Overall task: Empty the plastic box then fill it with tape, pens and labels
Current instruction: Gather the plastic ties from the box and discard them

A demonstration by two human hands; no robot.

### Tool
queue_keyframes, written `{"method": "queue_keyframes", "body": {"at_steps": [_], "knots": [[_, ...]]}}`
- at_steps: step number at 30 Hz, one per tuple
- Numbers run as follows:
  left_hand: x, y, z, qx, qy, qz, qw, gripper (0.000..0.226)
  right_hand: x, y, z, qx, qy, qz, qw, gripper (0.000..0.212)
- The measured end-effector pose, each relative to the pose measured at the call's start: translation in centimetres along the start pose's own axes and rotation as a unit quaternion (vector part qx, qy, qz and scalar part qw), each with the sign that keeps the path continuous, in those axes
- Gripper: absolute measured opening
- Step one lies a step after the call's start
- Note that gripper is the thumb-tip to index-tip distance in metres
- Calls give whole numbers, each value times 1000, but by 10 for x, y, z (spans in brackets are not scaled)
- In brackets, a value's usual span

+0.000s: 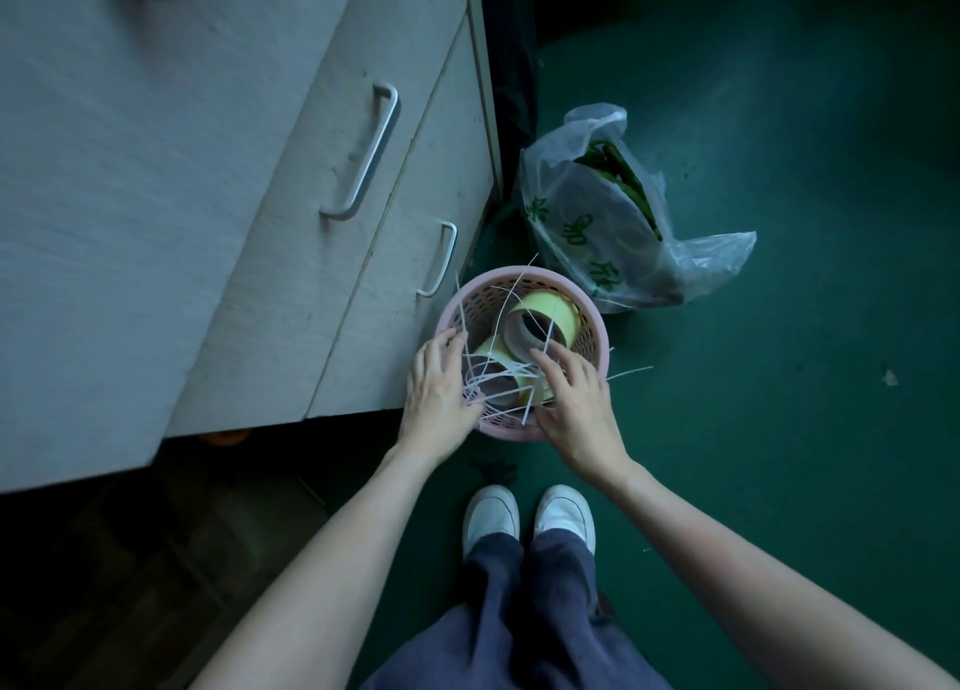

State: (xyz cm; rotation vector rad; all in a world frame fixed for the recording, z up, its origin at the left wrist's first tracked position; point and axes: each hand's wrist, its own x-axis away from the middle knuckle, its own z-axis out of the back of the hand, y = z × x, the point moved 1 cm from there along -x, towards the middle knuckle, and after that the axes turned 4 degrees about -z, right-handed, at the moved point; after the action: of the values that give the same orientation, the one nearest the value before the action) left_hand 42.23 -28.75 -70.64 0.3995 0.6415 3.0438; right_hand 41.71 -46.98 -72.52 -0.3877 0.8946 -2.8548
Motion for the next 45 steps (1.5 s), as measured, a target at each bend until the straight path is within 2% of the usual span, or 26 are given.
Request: {"method": "queue_keyframes", "body": {"at_steps": [10, 14, 16, 18, 20, 23, 26, 33, 39, 45], "knots": [[19, -7, 20, 57, -56, 7, 997, 87, 6, -12, 13, 21, -41, -30, 998, 72], [26, -11, 24, 72, -62, 14, 995, 78, 9, -15, 16, 20, -32, -25, 999, 70], [29, -12, 23, 129, -50, 39, 990, 63, 10, -18, 18, 7, -26, -24, 999, 68], [32, -7, 28, 227, 13, 114, 967, 46, 11, -19, 20, -18, -18, -20, 999, 64], [37, 4, 39, 299, 78, 188, 932, 47, 13, -20, 26, -46, -8, -8, 999, 59], [46, 23, 61, 376, 131, 208, 894, 47, 18, -24, 43, -90, 0, -7, 996, 46], [56, 51, 88, 431, 127, 217, 866, 38, 27, -40, 73, -137, 6, -33, 990, 33], [93, 146, 187, 485, 86, 217, 843, 35, 66, -112, 184, -231, 24, -114, 966, 11], [162, 205, 321, 529, 70, 211, 819, 30, 121, -200, 299, -314, 11, -164, 935, 9], [230, 222, 433, 496, 73, 154, 852, 29, 170, -288, 381, -383, -16, -139, 913, 12]]}}
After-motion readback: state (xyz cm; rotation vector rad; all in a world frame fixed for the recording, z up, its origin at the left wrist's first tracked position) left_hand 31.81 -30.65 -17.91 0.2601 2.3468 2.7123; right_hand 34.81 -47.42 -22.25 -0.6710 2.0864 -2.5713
